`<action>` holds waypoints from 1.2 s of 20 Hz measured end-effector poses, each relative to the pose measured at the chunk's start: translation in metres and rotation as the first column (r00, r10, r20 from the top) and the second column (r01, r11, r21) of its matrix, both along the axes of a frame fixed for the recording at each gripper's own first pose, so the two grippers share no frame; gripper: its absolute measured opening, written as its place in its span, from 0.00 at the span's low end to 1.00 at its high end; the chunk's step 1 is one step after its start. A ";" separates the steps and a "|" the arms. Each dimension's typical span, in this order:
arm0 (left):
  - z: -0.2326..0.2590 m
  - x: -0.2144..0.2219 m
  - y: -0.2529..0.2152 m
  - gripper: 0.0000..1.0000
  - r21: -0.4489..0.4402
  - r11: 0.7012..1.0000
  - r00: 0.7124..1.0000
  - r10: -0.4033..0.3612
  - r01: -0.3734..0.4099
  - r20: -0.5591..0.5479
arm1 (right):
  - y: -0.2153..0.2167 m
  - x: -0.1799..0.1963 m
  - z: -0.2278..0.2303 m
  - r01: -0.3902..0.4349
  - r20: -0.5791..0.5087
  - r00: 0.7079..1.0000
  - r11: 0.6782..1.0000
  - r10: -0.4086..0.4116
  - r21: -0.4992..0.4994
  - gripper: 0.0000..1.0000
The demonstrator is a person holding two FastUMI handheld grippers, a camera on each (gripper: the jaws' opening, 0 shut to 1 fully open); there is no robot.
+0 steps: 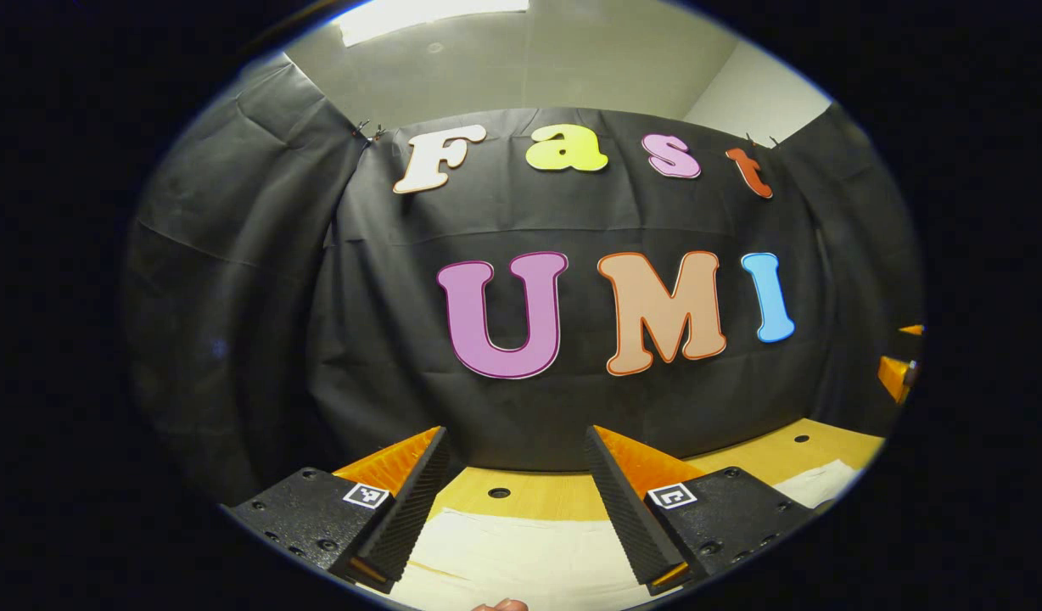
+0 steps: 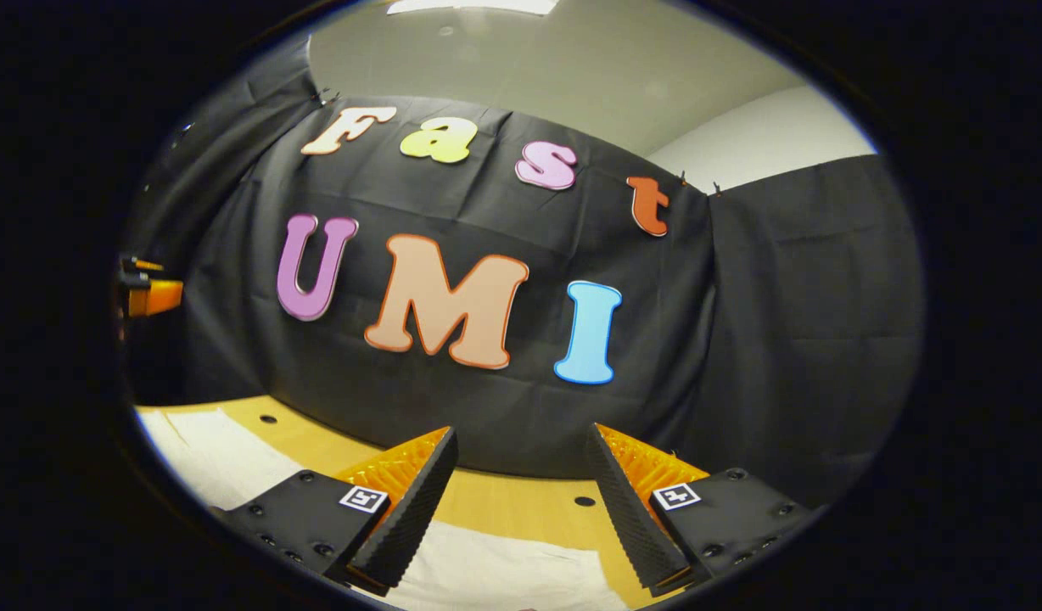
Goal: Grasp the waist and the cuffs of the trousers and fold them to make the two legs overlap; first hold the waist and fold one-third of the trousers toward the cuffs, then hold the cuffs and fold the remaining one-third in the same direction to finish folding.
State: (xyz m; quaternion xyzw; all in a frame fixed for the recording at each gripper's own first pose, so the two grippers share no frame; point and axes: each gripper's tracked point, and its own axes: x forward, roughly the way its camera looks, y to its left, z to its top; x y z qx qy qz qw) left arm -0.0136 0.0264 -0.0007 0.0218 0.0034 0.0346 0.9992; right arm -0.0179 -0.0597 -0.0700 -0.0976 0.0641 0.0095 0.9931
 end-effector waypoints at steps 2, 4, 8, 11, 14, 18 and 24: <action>0.000 -0.001 -0.002 0.94 0.002 1.000 1.000 0.002 -0.002 -0.001 | -0.021 -0.011 -0.017 0.012 -0.044 0.999 0.999 -0.014 -0.043 0.98; -0.001 -0.003 -0.004 0.94 0.004 1.000 1.000 0.003 -0.003 -0.002 | -0.038 -0.025 -0.037 0.008 -0.089 0.996 0.996 -0.016 -0.092 0.97; 0.002 -0.004 -0.006 0.94 0.015 1.000 1.000 0.008 -0.008 0.001 | -0.058 -0.050 -0.070 -0.080 -0.177 0.984 0.963 0.035 -0.258 0.97; 0.000 -0.006 -0.008 0.96 0.013 1.000 1.000 0.016 -0.016 -0.004 | -0.072 -0.067 -0.090 -0.137 -0.226 0.973 0.921 0.056 -0.365 0.97; -0.001 -0.007 -0.007 0.97 0.037 0.999 1.000 0.021 -0.020 -0.009 | -0.080 -0.086 -0.117 -0.230 -0.299 0.949 0.858 0.094 -0.460 0.98; -0.002 -0.009 -0.004 0.96 0.055 0.998 1.000 0.028 -0.027 -0.007 | -0.076 -0.118 -0.159 -0.392 -0.417 0.891 0.765 0.178 -0.511 0.98; -0.015 -0.019 0.008 0.96 0.061 0.997 0.998 0.058 -0.056 -0.036 | -0.058 -0.168 -0.209 -0.620 -0.572 0.763 0.590 0.301 -0.517 0.98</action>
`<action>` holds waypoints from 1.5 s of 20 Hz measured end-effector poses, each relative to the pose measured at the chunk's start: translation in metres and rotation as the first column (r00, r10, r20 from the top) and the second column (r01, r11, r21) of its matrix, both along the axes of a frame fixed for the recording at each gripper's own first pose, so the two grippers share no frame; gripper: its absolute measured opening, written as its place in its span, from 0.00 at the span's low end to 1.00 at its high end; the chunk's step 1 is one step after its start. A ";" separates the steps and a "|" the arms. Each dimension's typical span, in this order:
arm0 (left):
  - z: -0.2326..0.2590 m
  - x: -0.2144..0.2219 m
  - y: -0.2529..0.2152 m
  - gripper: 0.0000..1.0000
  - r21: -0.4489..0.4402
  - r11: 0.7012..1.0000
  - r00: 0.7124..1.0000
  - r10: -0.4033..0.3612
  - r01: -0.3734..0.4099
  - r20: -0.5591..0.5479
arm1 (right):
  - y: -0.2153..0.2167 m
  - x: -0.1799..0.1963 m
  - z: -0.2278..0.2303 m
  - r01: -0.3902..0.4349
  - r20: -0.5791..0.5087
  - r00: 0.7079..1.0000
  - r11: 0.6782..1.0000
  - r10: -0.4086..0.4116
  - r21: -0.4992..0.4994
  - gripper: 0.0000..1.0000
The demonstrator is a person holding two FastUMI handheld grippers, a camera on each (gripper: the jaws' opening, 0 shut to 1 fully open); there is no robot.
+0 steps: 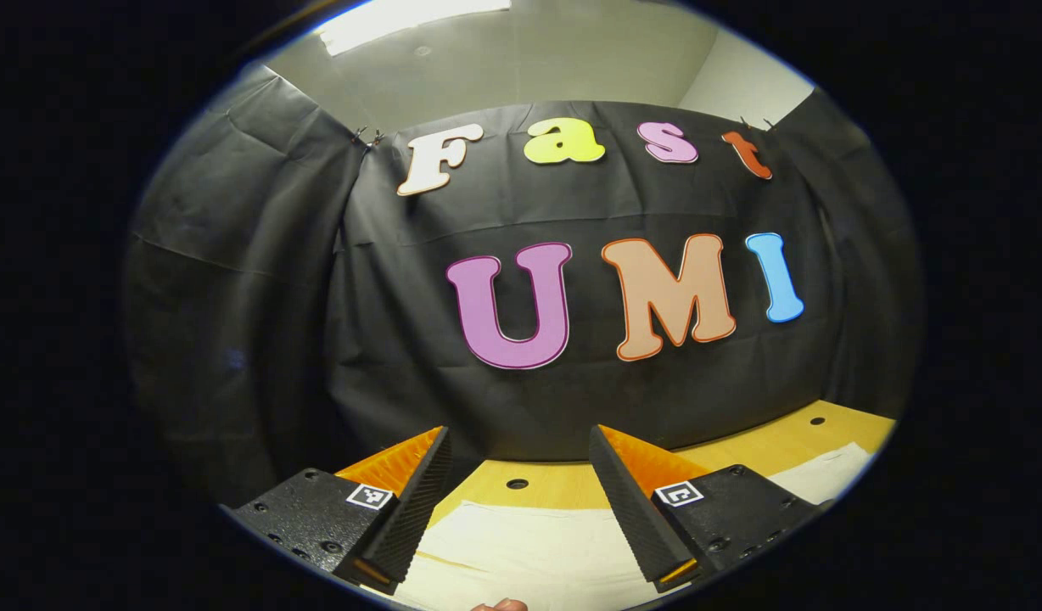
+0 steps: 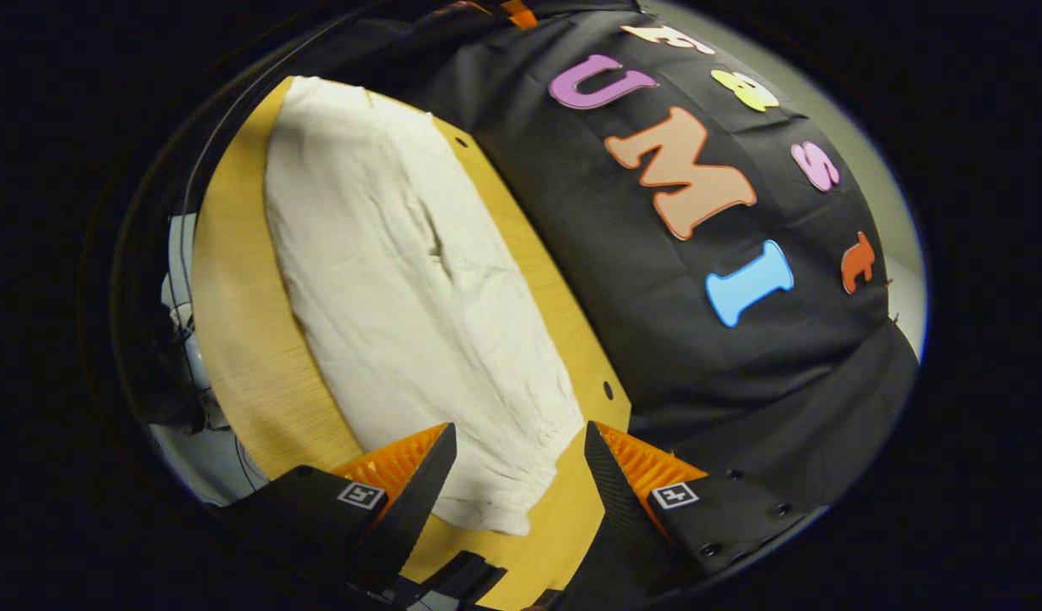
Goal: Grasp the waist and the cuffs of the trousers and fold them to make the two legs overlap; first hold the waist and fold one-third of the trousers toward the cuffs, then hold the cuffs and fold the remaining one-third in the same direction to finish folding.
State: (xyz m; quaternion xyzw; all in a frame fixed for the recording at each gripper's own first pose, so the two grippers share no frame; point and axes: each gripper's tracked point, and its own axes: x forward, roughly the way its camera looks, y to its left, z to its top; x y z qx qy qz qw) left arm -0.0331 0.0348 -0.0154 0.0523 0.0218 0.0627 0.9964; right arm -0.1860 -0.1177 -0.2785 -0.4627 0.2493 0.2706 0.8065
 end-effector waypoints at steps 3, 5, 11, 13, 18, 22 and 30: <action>-0.004 -0.005 0.005 0.96 0.015 1.000 1.000 0.013 -0.013 -0.010 | 0.006 -0.027 -0.023 -0.061 -0.078 0.995 0.998 0.059 -0.034 1.00; -0.005 -0.009 0.009 0.95 0.021 1.000 1.000 0.018 -0.018 -0.014 | 0.008 -0.040 -0.036 -0.109 -0.122 0.988 0.991 0.100 -0.073 0.98; -0.010 -0.017 0.023 0.95 0.043 0.998 0.999 0.042 -0.040 -0.028 | 0.023 -0.037 -0.049 -0.211 -0.149 0.970 0.969 0.192 -0.128 0.97; -0.010 -0.021 0.028 0.96 0.055 0.997 0.998 0.049 -0.047 -0.031 | 0.026 -0.029 -0.055 -0.209 -0.137 0.972 0.969 0.191 -0.135 0.94; -0.016 -0.023 0.037 0.96 0.079 0.996 0.998 0.052 -0.048 -0.046 | 0.034 -0.006 -0.068 -0.183 -0.106 0.980 0.969 0.167 -0.165 0.84; -0.026 -0.026 0.046 0.99 0.113 0.993 0.997 0.051 -0.043 -0.065 | 0.039 -0.009 -0.086 -0.178 -0.160 0.975 0.971 0.153 -0.159 0.39; -0.073 -0.037 0.059 0.96 0.311 0.948 0.984 -0.015 0.070 -0.176 | 0.041 -0.009 -0.088 -0.146 -0.162 0.979 0.979 0.122 -0.144 0.10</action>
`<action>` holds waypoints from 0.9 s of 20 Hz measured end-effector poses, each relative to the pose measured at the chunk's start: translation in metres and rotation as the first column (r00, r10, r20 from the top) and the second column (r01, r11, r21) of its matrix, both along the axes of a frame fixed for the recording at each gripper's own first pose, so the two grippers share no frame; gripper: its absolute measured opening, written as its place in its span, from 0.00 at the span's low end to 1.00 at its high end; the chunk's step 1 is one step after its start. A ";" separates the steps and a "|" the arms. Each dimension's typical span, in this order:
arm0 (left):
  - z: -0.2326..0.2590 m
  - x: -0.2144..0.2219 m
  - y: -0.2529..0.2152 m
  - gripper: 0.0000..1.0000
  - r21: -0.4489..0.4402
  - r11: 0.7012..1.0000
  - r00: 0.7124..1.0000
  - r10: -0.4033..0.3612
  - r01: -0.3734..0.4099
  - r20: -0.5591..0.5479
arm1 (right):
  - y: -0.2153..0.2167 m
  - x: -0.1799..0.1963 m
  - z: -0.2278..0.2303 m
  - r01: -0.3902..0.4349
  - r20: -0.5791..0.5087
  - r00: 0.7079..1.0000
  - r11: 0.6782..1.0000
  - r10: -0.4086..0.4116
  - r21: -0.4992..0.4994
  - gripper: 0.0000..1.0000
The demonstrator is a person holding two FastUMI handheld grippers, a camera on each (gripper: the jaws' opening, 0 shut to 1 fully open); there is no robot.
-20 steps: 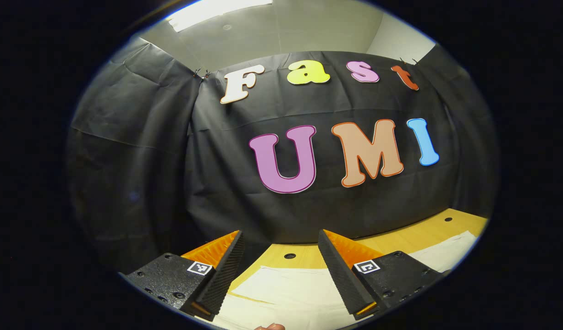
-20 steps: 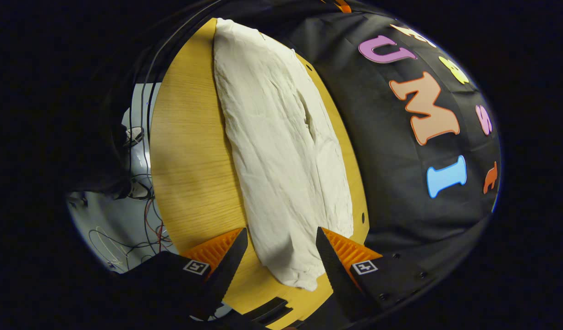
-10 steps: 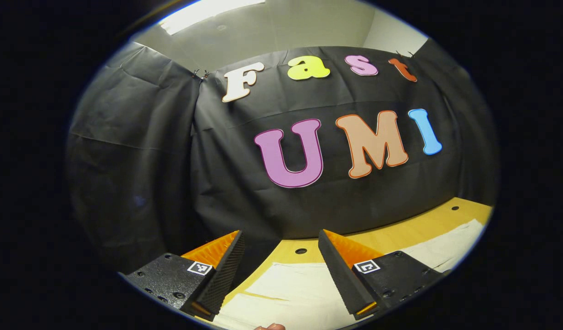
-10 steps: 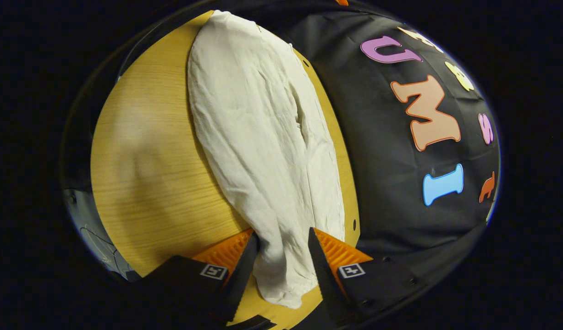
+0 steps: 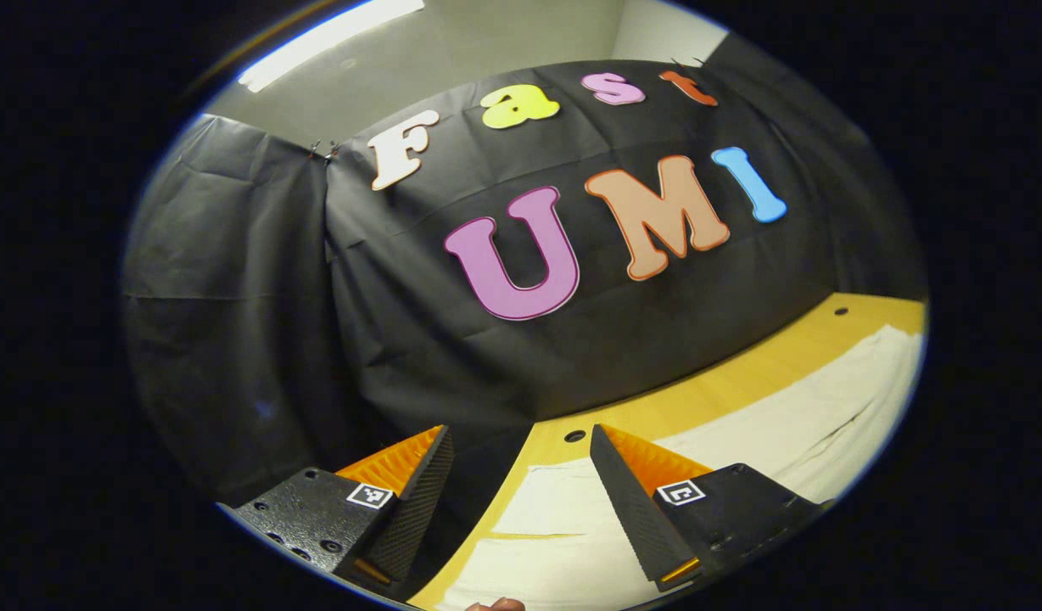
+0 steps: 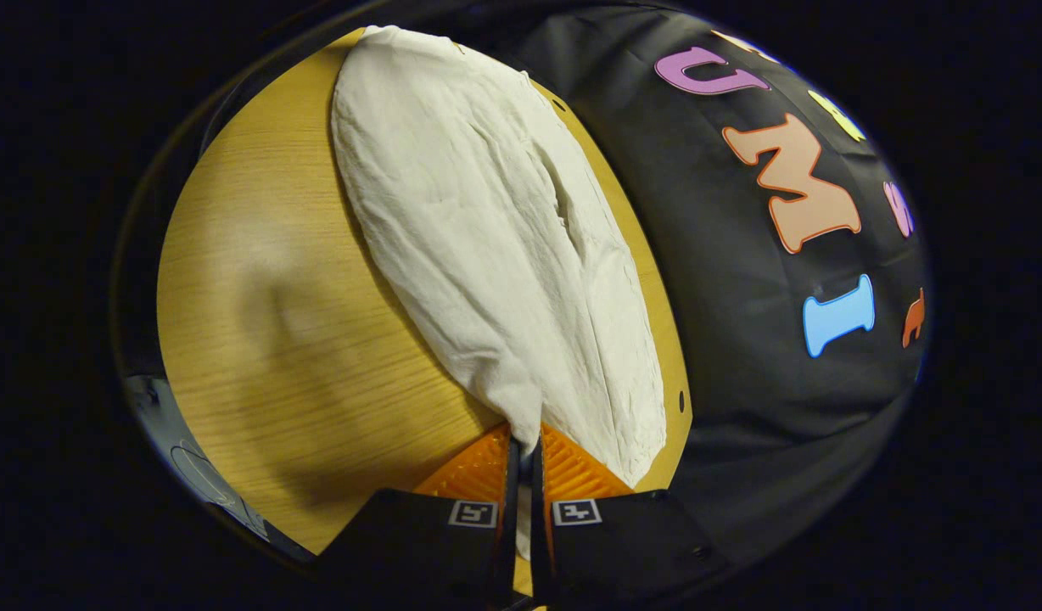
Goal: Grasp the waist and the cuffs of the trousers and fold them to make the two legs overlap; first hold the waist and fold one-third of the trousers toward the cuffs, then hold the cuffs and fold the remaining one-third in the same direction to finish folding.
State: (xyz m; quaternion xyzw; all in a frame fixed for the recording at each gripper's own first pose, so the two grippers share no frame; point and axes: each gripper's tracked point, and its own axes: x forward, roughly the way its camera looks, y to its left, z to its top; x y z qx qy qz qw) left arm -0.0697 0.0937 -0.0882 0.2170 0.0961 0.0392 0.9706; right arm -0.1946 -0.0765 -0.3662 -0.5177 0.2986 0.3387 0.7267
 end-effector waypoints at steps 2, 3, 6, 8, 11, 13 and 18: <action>-0.020 -0.009 0.003 0.96 0.070 0.997 0.998 -0.036 0.039 -0.054 | 0.000 0.001 0.000 -0.016 0.015 1.000 1.000 0.016 -0.008 0.09; -0.028 -0.014 0.004 0.96 0.100 0.993 0.995 -0.052 0.060 -0.079 | 0.000 0.001 0.000 -0.008 0.014 1.000 1.000 0.008 -0.003 0.10; -0.055 -0.028 0.019 0.96 0.186 0.978 0.986 -0.065 0.093 -0.153 | 0.000 0.001 -0.001 -0.002 0.016 1.000 1.000 0.001 0.003 0.12; -0.078 -0.041 0.025 0.96 0.228 0.965 0.974 -0.078 0.127 -0.212 | 0.001 0.001 0.000 -0.018 0.028 0.999 1.000 0.018 -0.008 0.10; -0.108 -0.059 0.031 0.96 0.308 0.925 0.944 -0.123 0.220 -0.305 | 0.001 0.001 0.000 -0.009 0.027 1.000 1.000 0.010 -0.006 0.10; -0.125 -0.073 0.034 0.96 0.365 0.880 0.914 -0.162 0.304 -0.371 | 0.001 0.001 0.000 -0.011 0.028 1.000 1.000 0.011 -0.006 0.10; -0.167 -0.109 0.045 0.96 0.388 0.804 0.824 -0.207 0.450 -0.527 | 0.002 0.001 0.000 -0.026 0.034 0.999 1.000 0.026 -0.004 0.10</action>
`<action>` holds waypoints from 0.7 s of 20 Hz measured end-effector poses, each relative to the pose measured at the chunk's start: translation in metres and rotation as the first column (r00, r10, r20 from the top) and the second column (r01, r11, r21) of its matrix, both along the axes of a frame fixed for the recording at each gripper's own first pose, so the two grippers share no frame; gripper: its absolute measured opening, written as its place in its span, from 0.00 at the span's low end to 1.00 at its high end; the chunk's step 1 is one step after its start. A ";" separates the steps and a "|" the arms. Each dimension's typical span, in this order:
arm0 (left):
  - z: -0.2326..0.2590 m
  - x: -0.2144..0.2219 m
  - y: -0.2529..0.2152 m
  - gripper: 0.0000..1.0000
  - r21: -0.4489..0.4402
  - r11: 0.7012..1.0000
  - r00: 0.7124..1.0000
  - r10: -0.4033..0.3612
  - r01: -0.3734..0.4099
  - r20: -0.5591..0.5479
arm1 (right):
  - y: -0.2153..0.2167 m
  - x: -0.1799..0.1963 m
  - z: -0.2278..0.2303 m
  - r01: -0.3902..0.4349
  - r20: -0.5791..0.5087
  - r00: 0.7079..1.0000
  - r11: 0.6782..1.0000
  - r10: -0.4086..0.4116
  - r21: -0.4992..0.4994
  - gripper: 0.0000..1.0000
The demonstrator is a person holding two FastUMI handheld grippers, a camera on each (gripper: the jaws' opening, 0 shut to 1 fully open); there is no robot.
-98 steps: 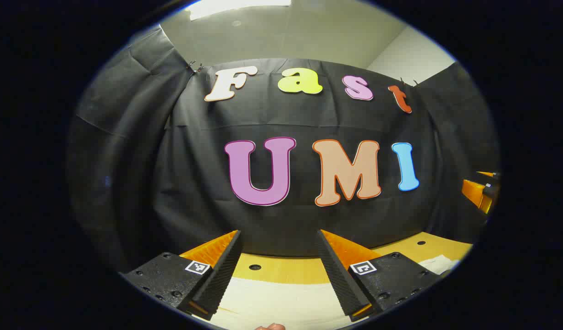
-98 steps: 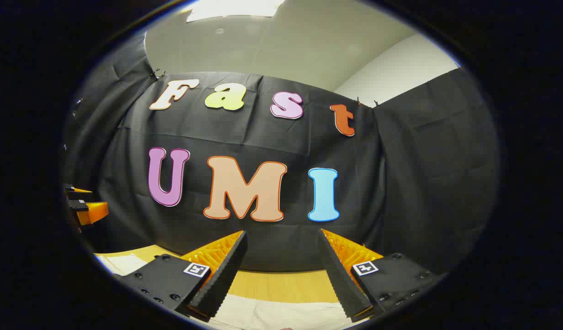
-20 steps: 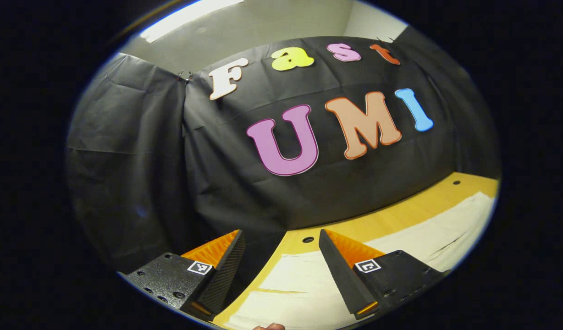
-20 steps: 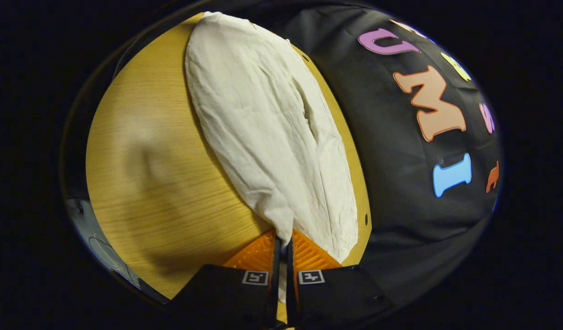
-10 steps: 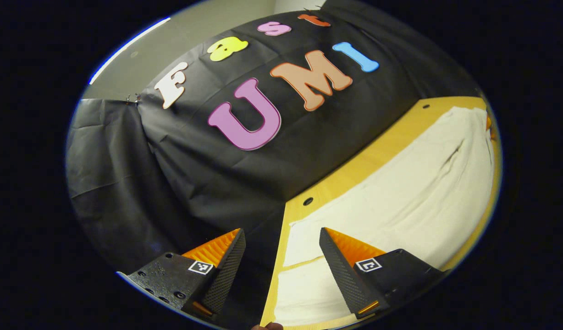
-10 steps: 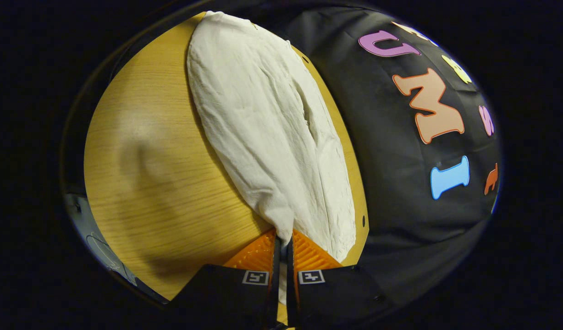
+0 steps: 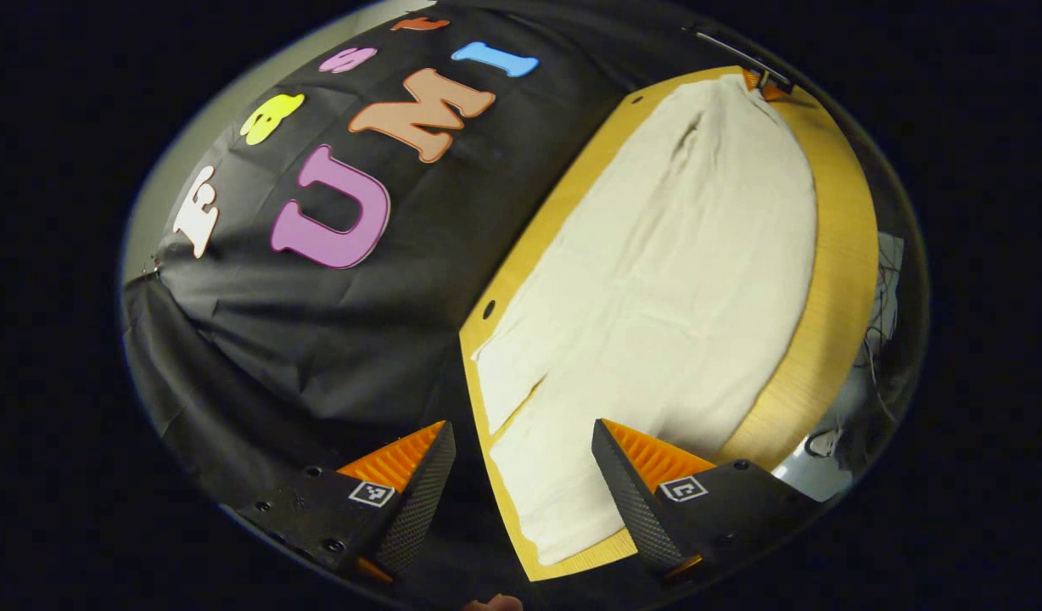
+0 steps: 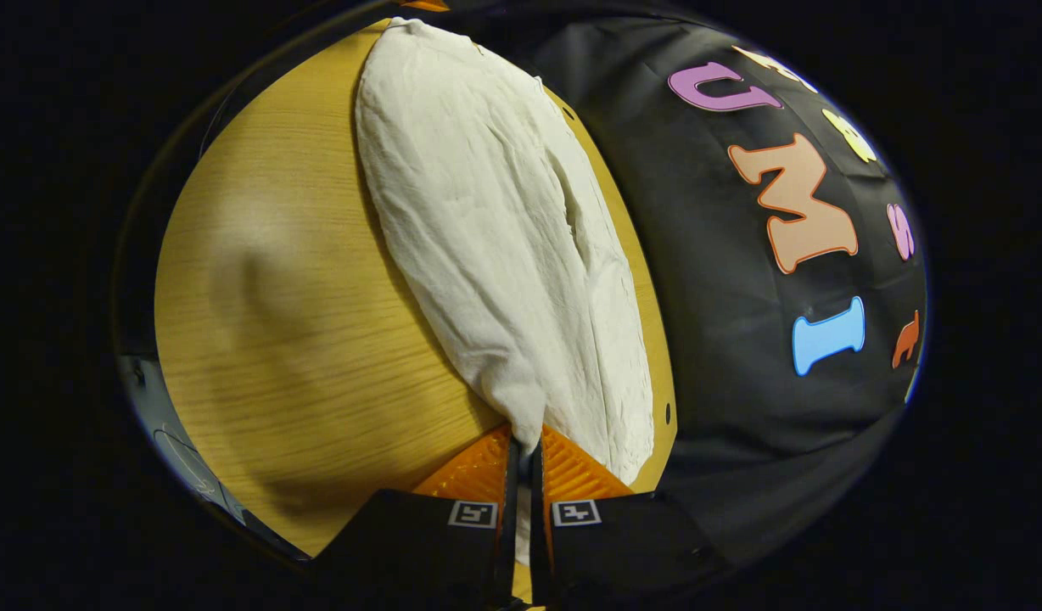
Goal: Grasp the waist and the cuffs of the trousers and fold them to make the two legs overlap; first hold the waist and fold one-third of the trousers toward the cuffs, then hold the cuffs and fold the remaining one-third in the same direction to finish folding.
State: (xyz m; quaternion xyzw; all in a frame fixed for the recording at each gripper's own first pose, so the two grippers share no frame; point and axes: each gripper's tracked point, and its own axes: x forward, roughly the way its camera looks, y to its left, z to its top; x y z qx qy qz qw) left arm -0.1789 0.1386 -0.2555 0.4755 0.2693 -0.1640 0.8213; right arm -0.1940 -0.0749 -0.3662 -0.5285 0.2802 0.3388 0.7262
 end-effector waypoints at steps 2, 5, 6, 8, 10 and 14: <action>-0.014 -0.011 0.001 0.97 0.024 0.999 0.998 -0.031 0.033 -0.059 | 0.000 -0.001 0.000 -0.004 -0.002 1.000 1.000 0.004 0.003 0.10; -0.033 -0.028 0.005 0.96 0.069 0.994 0.984 -0.074 0.086 -0.164 | 0.000 0.000 0.001 -0.005 0.007 1.000 1.000 0.005 0.004 0.10; -0.036 -0.033 0.008 0.96 0.075 0.992 0.978 -0.082 0.098 -0.192 | 0.001 0.000 0.000 -0.005 0.011 1.000 1.000 0.005 0.004 0.10; -0.044 -0.041 0.011 0.96 0.092 0.989 0.968 -0.089 0.113 -0.234 | 0.001 0.000 0.000 -0.003 0.015 1.000 1.000 0.003 0.006 0.10; -0.052 -0.046 0.010 0.96 0.109 0.984 0.959 -0.111 0.144 -0.261 | 0.001 0.000 0.000 -0.004 0.018 1.000 1.000 0.003 0.008 0.12; -0.060 -0.038 0.007 0.91 0.143 0.968 0.946 -0.160 0.206 -0.282 | 0.001 0.000 0.000 -0.004 0.019 1.000 1.000 0.004 0.009 0.10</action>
